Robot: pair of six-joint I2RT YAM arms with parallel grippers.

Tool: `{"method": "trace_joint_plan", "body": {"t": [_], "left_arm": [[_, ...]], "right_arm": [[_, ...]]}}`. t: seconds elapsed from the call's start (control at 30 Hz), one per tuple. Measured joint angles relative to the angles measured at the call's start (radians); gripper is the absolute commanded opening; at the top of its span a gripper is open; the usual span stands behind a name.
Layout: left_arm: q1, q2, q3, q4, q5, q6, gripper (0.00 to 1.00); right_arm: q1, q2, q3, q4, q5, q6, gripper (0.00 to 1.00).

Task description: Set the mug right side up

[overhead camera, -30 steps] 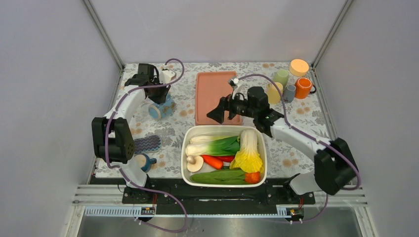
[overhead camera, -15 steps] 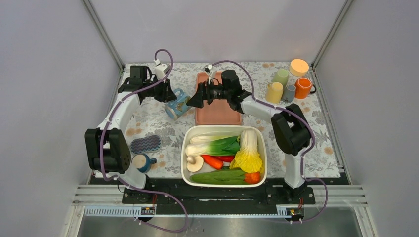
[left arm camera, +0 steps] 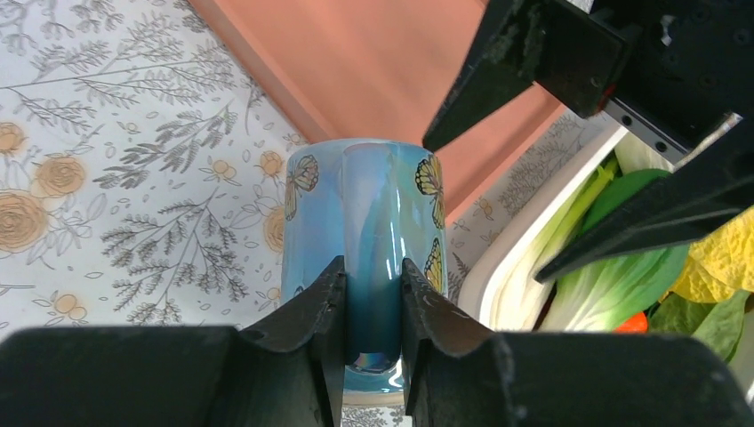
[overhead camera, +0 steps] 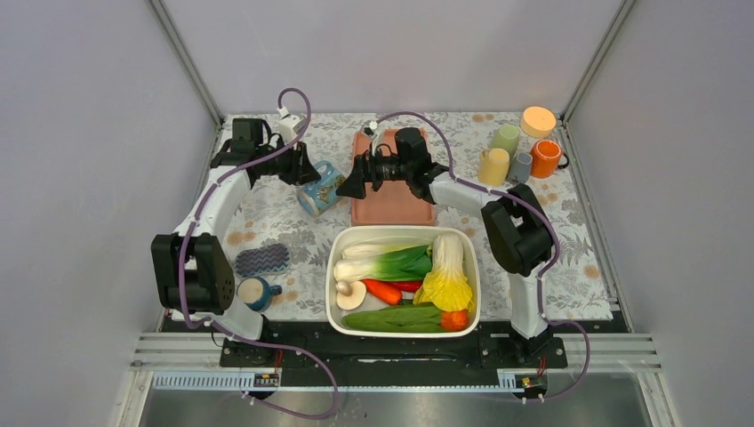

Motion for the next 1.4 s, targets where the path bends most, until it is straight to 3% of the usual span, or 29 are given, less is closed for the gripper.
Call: {"method": "trace_joint_plan", "body": {"t": [0.3,0.47,0.53,0.7,0.83,0.87,0.97,1.0,1.07,1.17,1.4], "left_arm": [[-0.029,-0.022,0.0,-0.034,0.033,0.023,0.0],[-0.033,-0.031,0.0,0.014,0.057,-0.038,0.0],[-0.033,-0.031,0.001,0.068,0.062,-0.095,0.0],[-0.03,-0.029,0.01,0.147,0.114,-0.215,0.0],[-0.027,-0.022,0.014,0.2,0.157,-0.246,0.0],[-0.025,-0.019,0.014,0.214,0.167,-0.239,0.0],[-0.023,-0.011,0.014,0.271,0.205,-0.219,0.0],[-0.024,-0.011,0.015,0.28,0.208,-0.218,0.14],[-0.026,-0.01,0.018,0.292,0.206,-0.216,0.53],[-0.031,0.007,0.03,0.294,0.147,-0.24,0.96],[-0.024,0.047,0.079,0.259,-0.009,-0.219,0.99]], "right_arm": [[-0.023,0.0,0.018,-0.062,0.033,-0.031,0.98],[-0.025,0.0,0.035,0.016,-0.047,0.029,0.87],[-0.025,0.0,0.035,0.055,-0.092,0.056,0.79],[-0.039,0.002,0.035,0.113,-0.144,0.11,0.45],[-0.061,0.01,0.035,0.181,-0.196,0.214,0.05],[-0.067,0.012,0.035,0.207,-0.225,0.266,0.0],[-0.078,0.013,0.043,0.267,-0.278,0.377,0.0],[-0.08,0.013,0.045,0.276,-0.282,0.394,0.0],[-0.084,0.013,0.045,0.283,-0.28,0.404,0.0],[-0.088,0.009,0.046,0.219,-0.245,0.322,0.0],[-0.095,0.007,0.047,-0.174,-0.002,0.015,0.0]]}}
